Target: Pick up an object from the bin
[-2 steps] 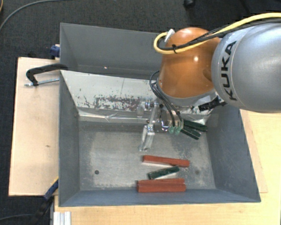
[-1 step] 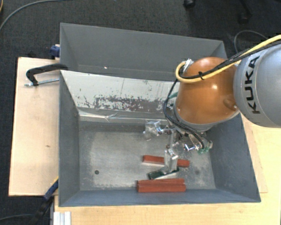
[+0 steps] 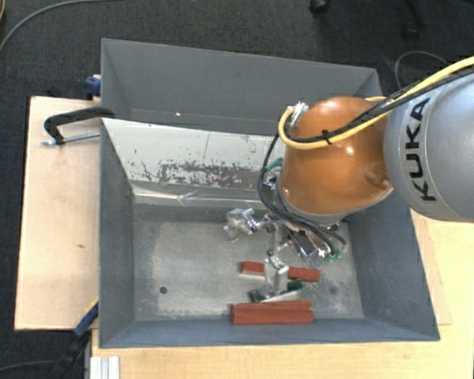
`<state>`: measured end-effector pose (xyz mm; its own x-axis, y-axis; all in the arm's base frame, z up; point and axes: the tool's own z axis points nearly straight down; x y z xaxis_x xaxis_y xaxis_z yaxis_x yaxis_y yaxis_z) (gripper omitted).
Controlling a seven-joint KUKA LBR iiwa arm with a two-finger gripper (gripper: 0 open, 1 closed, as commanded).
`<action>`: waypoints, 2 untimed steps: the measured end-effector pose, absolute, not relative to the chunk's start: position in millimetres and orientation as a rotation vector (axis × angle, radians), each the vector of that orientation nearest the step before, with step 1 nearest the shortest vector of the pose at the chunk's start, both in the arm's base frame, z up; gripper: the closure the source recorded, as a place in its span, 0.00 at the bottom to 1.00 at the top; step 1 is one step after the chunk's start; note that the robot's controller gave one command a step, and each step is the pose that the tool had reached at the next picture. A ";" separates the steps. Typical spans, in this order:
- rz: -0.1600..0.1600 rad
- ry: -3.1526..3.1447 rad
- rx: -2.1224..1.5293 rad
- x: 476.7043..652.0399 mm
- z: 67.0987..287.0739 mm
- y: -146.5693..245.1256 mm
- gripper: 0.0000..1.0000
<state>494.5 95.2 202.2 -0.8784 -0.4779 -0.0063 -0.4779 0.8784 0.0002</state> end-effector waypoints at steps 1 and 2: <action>-0.001 3.029 -0.845 500.1 168.2 43.5 0.00; 0.001 3.030 -0.826 511.1 68.0 29.0 0.00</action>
Offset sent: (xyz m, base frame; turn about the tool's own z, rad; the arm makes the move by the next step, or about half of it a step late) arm 0.0052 -0.0493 -0.0329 -0.0509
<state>511.1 29.0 68.0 -0.8617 -0.5075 -0.0015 -0.5075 0.8617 0.0004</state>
